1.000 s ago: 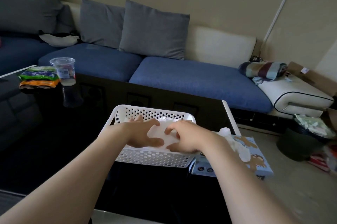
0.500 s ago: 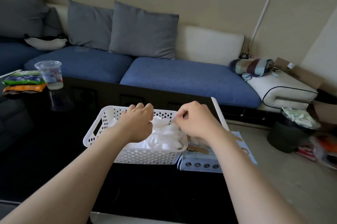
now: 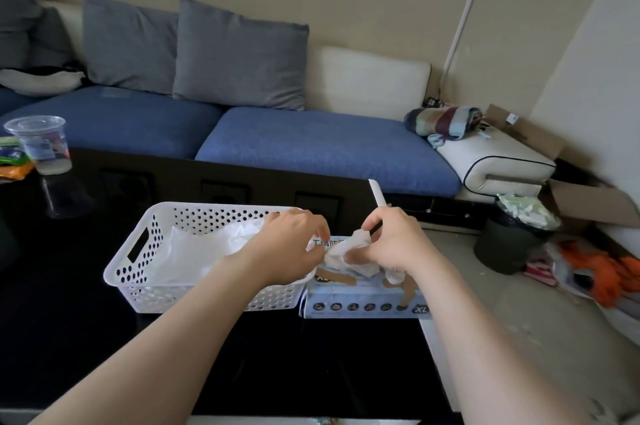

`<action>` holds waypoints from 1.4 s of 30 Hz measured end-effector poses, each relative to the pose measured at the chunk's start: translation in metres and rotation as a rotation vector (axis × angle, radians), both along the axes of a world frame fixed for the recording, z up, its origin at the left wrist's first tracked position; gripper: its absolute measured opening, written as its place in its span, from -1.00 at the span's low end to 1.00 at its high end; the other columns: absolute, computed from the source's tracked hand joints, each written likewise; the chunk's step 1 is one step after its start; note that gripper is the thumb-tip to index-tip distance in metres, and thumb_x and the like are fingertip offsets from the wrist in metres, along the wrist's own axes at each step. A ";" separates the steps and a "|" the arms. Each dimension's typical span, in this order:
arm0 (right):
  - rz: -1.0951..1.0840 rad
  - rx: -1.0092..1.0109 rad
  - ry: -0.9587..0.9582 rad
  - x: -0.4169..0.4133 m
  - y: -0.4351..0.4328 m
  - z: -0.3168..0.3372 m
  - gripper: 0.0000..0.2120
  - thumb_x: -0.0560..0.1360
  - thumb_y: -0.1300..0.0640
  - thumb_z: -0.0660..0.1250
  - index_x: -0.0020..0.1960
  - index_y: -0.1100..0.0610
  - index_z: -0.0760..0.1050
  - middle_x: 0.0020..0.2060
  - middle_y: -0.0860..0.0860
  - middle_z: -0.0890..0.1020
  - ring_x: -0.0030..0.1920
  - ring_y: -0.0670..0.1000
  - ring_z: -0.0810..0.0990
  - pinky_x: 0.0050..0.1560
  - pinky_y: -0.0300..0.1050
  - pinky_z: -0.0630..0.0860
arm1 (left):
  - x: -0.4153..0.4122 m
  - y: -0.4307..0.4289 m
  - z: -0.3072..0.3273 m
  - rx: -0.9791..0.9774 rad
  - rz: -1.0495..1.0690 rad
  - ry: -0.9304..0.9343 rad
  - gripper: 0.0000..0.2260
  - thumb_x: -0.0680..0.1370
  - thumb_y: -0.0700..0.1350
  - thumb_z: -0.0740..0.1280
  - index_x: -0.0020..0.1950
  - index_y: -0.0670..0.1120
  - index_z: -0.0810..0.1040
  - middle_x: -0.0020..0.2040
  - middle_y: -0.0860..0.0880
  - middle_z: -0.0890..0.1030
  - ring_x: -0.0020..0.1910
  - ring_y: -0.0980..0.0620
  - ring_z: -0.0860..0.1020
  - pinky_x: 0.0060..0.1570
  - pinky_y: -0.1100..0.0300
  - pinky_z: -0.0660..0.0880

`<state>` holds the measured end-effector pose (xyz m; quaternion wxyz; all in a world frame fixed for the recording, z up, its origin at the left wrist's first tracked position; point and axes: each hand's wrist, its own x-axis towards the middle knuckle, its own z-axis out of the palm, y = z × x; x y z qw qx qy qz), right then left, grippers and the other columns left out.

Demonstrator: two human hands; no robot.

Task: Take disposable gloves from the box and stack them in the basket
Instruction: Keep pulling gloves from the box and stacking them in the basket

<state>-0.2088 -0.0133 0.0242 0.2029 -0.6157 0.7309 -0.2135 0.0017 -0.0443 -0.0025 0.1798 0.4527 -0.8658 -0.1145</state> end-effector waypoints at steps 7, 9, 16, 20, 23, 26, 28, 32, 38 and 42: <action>0.093 -0.168 0.035 -0.016 -0.005 -0.010 -0.91 0.57 0.07 0.55 -0.09 -0.10 0.75 -0.17 -0.14 0.71 -0.11 -0.14 0.66 -0.21 -0.34 0.48 | -0.028 -0.003 -0.007 0.052 0.000 -0.012 -0.72 0.62 0.12 0.34 0.30 0.08 0.57 0.21 0.12 0.65 0.20 0.04 0.57 0.33 -0.08 0.43; 0.150 -0.168 0.047 -0.017 -0.007 -0.012 -0.85 0.63 0.07 0.47 -0.06 -0.13 0.76 -0.15 -0.16 0.73 -0.09 -0.14 0.67 -0.13 -0.27 0.53 | -0.031 -0.003 -0.009 0.075 0.001 -0.013 -0.73 0.58 0.15 0.37 0.25 0.11 0.57 0.14 0.14 0.66 0.12 0.05 0.59 0.26 -0.10 0.48; 0.164 -0.271 0.085 -0.026 -0.009 -0.018 -0.74 0.72 0.04 0.30 -0.07 -0.03 0.69 -0.27 -0.06 0.68 -0.25 -0.04 0.65 -0.18 -0.08 0.56 | -0.039 -0.004 -0.009 0.107 0.051 0.042 -0.74 0.58 0.15 0.39 0.21 0.10 0.53 0.00 0.09 0.66 0.01 0.03 0.62 0.17 -0.09 0.56; 0.103 -0.311 0.113 -0.024 -0.011 -0.021 -0.74 0.76 0.01 0.18 -0.01 0.04 0.56 -0.16 -0.03 0.63 -0.18 -0.05 0.61 -0.18 -0.07 0.51 | -0.041 -0.004 -0.012 0.099 0.078 0.114 -0.77 0.59 0.15 0.38 0.16 0.07 0.54 -0.08 0.09 0.66 -0.03 0.07 0.63 0.10 -0.06 0.59; 0.093 -0.302 0.014 -0.017 -0.007 -0.019 -0.66 0.79 0.01 0.08 -0.05 0.12 0.48 -0.22 -0.01 0.56 -0.28 -0.06 0.52 -0.26 -0.09 0.45 | -0.043 -0.004 -0.014 0.079 0.073 0.129 -0.82 0.59 0.13 0.36 0.05 0.06 0.55 -0.14 0.08 0.66 -0.11 0.04 0.63 0.02 -0.09 0.60; 0.051 -0.295 -0.195 -0.009 -0.006 -0.013 -0.59 0.79 0.04 0.04 -0.21 0.13 0.29 -0.09 -0.08 0.57 -0.43 -0.11 0.36 -0.28 -0.05 0.33 | -0.043 -0.005 -0.014 0.038 0.078 0.081 -0.84 0.58 0.12 0.37 -0.09 0.07 0.50 -0.16 0.09 0.64 -0.13 0.00 0.60 0.01 -0.10 0.58; 0.002 -0.302 -0.298 -0.007 -0.006 -0.010 -0.60 0.77 0.04 0.03 -0.22 0.12 0.25 0.01 -0.13 0.49 -0.46 -0.13 0.33 -0.33 -0.11 0.33 | -0.042 -0.006 -0.015 0.031 0.092 0.055 -0.83 0.57 0.10 0.38 -0.14 0.09 0.48 -0.21 0.10 0.62 -0.15 0.02 0.58 0.01 -0.08 0.57; -0.134 -0.347 -0.511 -0.006 -0.006 -0.006 -0.66 0.77 0.02 0.02 -0.13 0.08 0.34 -0.16 -0.15 0.37 -0.16 -0.07 0.40 -0.10 -0.10 0.40 | -0.041 -0.007 -0.016 0.039 0.093 0.047 -0.83 0.57 0.06 0.41 -0.18 0.05 0.54 -0.26 0.09 0.62 -0.18 0.04 0.57 0.01 -0.04 0.53; -0.337 -0.563 -0.689 -0.004 -0.010 0.002 -0.63 0.79 0.00 0.03 -0.08 0.14 0.43 -0.20 -0.04 0.47 -0.19 -0.07 0.44 -0.15 -0.16 0.42 | -0.044 -0.001 -0.011 0.017 0.075 -0.126 -0.78 0.56 0.00 0.37 -0.27 0.02 0.51 -0.33 0.08 0.50 -0.19 0.03 0.47 0.19 -0.09 0.42; -0.453 -0.792 -0.689 -0.011 -0.016 0.007 -0.63 0.79 0.05 0.02 -0.03 0.23 0.44 -0.17 0.00 0.51 -0.16 -0.06 0.47 -0.20 -0.36 0.40 | -0.047 0.002 -0.010 0.001 0.056 -0.213 -0.71 0.59 -0.02 0.35 -0.33 0.03 0.42 -0.35 0.10 0.38 -0.27 0.05 0.37 0.20 -0.08 0.39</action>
